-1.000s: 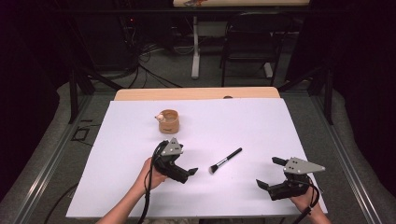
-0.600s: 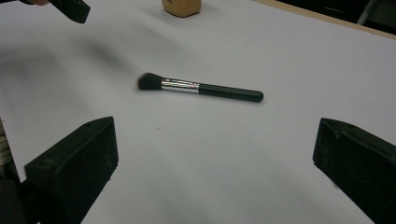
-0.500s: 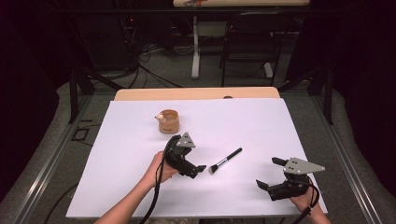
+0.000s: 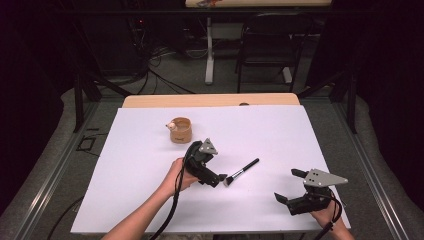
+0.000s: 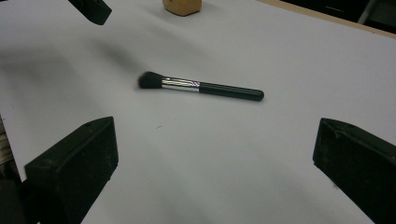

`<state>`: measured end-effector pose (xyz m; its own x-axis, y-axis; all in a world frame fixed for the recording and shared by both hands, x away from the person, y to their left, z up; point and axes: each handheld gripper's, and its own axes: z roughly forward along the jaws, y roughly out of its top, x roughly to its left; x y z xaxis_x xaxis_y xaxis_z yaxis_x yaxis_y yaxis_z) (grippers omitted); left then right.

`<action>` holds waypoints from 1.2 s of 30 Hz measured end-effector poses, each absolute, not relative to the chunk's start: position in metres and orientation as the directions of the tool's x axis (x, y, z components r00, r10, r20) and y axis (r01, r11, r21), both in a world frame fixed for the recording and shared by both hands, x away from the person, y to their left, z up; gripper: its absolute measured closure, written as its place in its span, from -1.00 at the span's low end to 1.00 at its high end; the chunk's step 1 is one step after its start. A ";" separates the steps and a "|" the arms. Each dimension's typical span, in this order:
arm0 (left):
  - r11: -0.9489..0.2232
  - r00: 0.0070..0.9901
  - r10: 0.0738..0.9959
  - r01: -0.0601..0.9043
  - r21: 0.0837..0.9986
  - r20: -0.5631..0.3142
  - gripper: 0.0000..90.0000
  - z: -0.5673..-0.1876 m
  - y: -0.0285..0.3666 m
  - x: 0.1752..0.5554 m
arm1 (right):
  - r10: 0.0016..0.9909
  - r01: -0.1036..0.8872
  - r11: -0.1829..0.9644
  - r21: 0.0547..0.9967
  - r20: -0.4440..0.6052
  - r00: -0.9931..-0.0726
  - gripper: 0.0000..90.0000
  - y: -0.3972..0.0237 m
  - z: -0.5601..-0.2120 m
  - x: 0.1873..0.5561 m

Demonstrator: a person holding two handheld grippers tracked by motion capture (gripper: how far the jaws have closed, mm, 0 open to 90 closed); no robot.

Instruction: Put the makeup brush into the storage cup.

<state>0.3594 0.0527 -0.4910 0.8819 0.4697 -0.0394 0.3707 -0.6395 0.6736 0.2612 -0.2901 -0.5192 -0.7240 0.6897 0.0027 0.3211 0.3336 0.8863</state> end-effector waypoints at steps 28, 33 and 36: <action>-0.760 0.886 0.464 0.404 0.509 -0.009 -0.36 -0.505 -0.007 0.373 | 0.691 0.322 0.345 0.882 -0.006 -0.723 -1.00 -0.290 -0.519 0.261; -0.779 0.881 0.474 0.422 0.464 -0.006 -0.19 -0.509 -0.014 0.377 | 0.692 0.321 0.347 0.881 -0.010 -0.722 -1.00 -0.289 -0.520 0.260; -0.779 0.878 0.479 0.434 0.452 -0.017 -0.10 -0.511 -0.017 0.380 | 0.692 0.321 0.350 0.880 -0.012 -0.721 -1.00 -0.289 -0.519 0.260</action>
